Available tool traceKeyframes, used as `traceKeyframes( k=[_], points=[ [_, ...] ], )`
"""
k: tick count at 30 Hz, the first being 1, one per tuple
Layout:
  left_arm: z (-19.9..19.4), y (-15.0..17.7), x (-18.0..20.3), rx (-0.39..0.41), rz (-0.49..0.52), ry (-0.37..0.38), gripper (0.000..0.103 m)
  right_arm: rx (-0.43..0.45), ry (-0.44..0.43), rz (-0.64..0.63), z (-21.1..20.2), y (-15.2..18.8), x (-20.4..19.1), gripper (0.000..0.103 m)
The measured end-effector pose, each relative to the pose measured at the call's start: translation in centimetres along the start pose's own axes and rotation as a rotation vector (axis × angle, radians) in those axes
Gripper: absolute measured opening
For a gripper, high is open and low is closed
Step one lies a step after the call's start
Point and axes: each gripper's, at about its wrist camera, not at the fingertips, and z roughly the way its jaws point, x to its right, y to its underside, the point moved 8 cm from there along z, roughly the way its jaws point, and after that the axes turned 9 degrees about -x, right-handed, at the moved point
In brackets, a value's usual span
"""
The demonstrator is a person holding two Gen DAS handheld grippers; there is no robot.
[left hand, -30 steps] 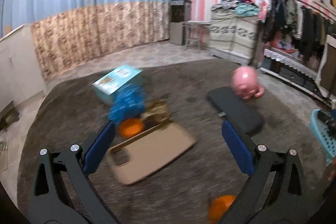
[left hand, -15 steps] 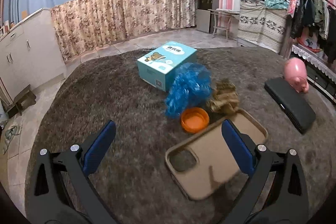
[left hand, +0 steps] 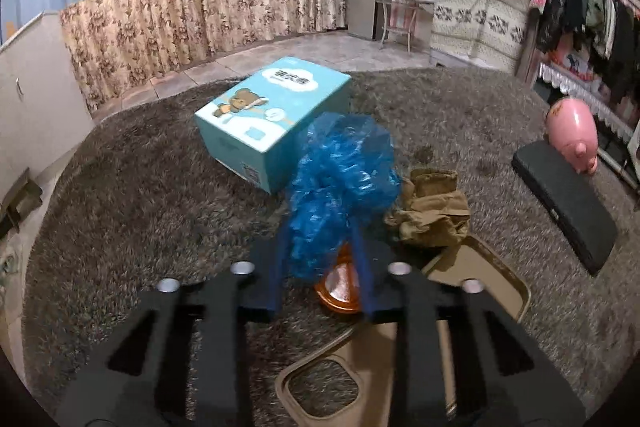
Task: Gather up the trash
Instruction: 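Grasp the blue plastic bag with the left tool while the right tool grasps the crumpled brown cloth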
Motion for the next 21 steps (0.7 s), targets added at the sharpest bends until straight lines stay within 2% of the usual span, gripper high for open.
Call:
traceKeyframes(
  k=[3, 8, 11, 14, 16, 19, 21],
  points=[
    [-1.3, -0.1, -0.9, 0.043, -0.008, -0.022, 0.014, 0.012, 0.007, -0.028, -0.2, 0.0, -0.5, 0.099],
    [-4.8, 1.1, -2.6, 0.112, 0.038, -0.111, 0.013, 0.033, -0.035, -0.05, -0.7, -0.5, -1.3, 0.099],
    [-6.3, 2.7, -4.9, 0.117, 0.016, -0.136, 0.013, 0.045, -0.064, -0.046, -0.7, -1.3, -2.0, 0.099],
    [-6.4, 4.2, -7.4, 0.083, -0.034, -0.138, 0.013, 0.049, -0.112, -0.056, -0.5, -2.4, -3.9, 0.099],
    [-6.9, 5.2, -8.9, 0.093, -0.061, -0.184, 0.013, 0.058, -0.142, -0.073, -0.4, -3.1, -5.6, 0.099],
    [-7.9, 5.5, -10.5, 0.123, -0.112, -0.215, 0.013, 0.066, -0.194, -0.116, -0.1, -4.6, -8.8, 0.099],
    [-8.3, 5.4, -11.4, 0.144, -0.127, -0.278, 0.013, 0.055, -0.237, -0.14, 0.6, -5.4, -11.0, 0.099]
  ],
)
